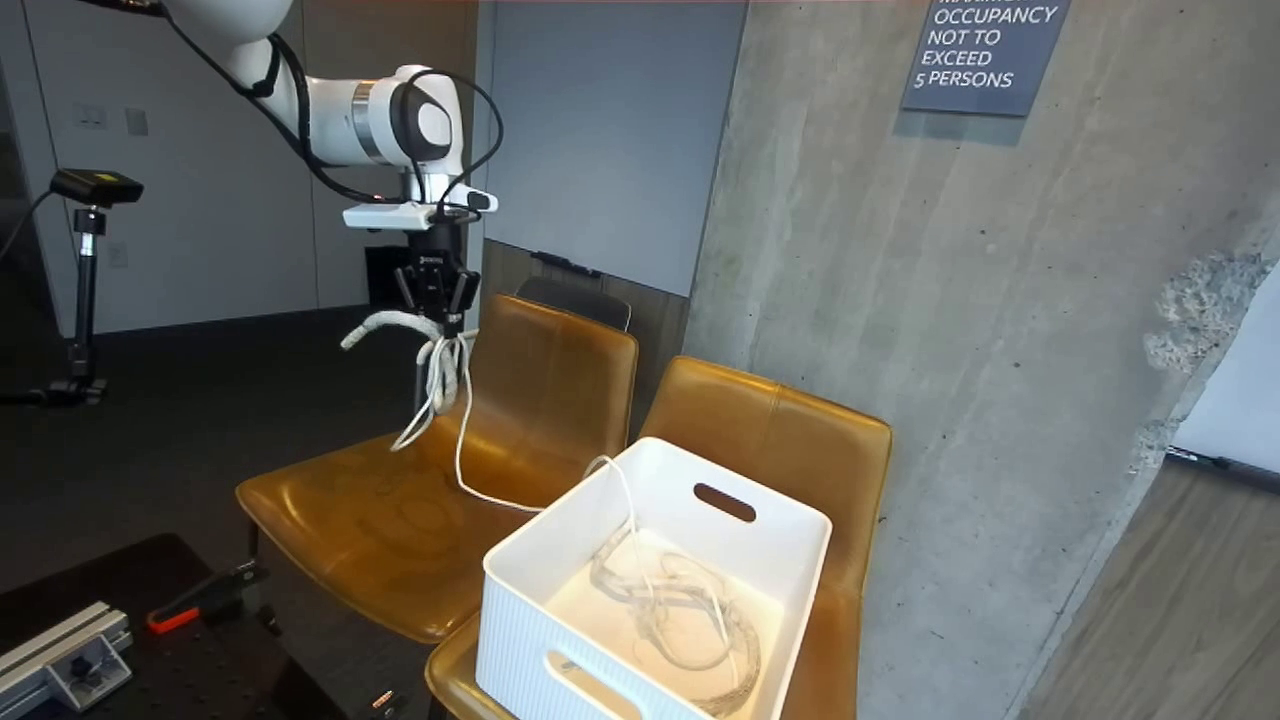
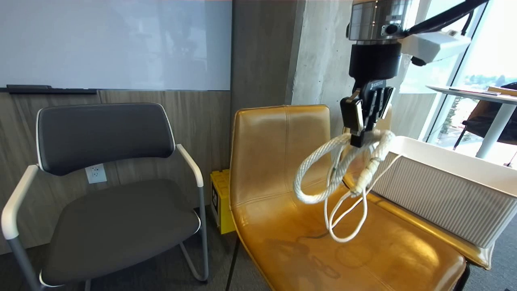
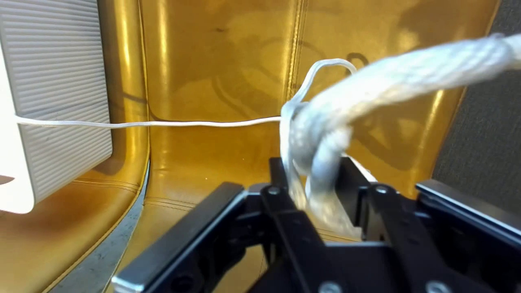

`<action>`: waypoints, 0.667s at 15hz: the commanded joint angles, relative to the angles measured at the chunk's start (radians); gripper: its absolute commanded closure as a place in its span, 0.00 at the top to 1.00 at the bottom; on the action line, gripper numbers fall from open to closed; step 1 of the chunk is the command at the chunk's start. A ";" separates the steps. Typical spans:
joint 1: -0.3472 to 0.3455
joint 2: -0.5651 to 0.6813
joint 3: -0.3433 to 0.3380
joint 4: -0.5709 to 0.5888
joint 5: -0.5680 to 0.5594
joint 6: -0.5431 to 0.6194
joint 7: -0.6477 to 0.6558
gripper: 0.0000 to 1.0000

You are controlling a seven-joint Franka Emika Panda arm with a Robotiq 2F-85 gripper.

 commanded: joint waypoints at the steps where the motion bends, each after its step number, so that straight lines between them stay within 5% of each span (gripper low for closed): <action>1: -0.006 -0.060 -0.005 -0.042 -0.048 0.005 0.008 0.67; 5: -0.023 -0.067 -0.022 -0.010 -0.111 -0.019 -0.025 0.97; 10: -0.080 -0.016 -0.051 0.044 -0.168 -0.011 -0.099 1.00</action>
